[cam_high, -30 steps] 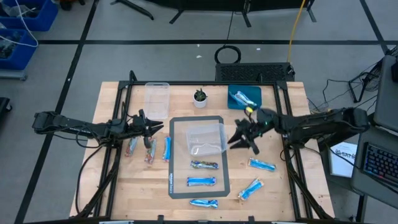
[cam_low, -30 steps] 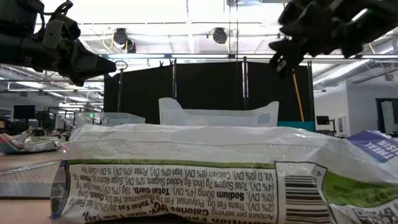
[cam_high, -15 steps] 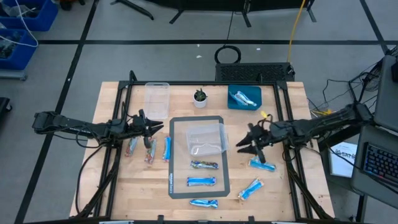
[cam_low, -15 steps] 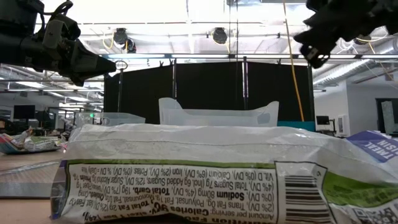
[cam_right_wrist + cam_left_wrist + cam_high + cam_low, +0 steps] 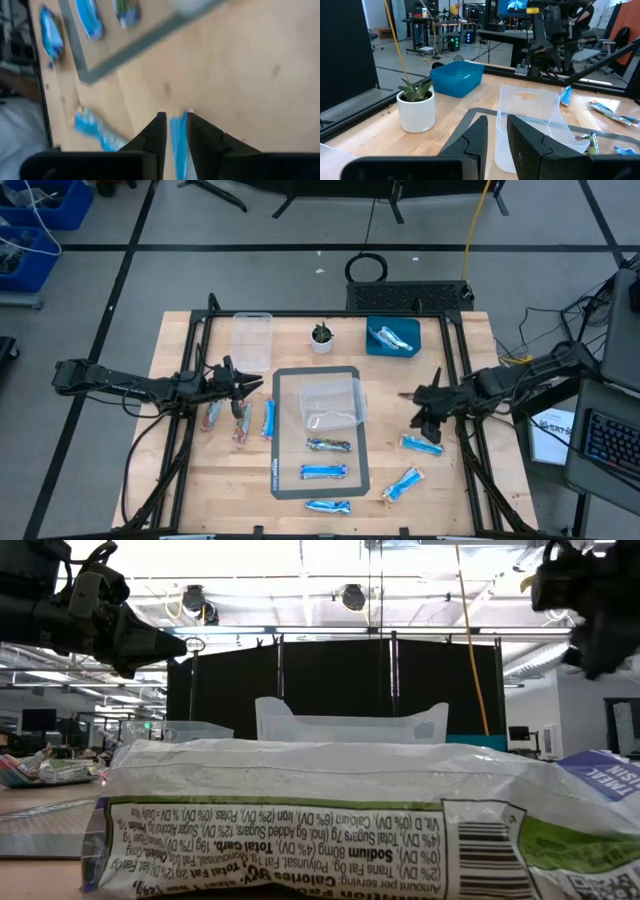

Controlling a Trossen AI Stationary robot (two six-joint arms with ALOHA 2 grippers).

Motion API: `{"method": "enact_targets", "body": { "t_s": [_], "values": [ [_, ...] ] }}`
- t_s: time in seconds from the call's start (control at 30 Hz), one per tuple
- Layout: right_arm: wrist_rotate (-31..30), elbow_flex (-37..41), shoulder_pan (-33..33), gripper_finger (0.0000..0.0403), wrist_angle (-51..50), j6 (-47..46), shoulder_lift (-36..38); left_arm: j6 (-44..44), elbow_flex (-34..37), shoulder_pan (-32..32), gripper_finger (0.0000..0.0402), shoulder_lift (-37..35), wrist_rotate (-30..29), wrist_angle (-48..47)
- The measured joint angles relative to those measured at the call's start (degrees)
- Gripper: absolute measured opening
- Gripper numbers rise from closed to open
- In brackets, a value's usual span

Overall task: Pick and place Granola Bars by type
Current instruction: Put the snack into the right bin

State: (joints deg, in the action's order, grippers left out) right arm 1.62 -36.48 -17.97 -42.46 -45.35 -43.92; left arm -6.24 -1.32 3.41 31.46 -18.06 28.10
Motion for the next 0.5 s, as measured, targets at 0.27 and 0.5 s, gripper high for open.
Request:
{"method": "enact_targets", "body": {
  "t_s": [0.27, 0.5],
  "values": [
    [3.3, 1.8, -7.4, 0.0033, 0.3, -12.1, -6.2, 0.0, 0.0, 0.0, 0.0079, 0.0, 0.0, 0.0],
    [4.5, 5.7, -10.7, 0.0028, 0.4, -20.3, -7.5, 0.0, 0.0, 0.0, 0.0079, 0.0, 0.0, 0.0]
  ]
}}
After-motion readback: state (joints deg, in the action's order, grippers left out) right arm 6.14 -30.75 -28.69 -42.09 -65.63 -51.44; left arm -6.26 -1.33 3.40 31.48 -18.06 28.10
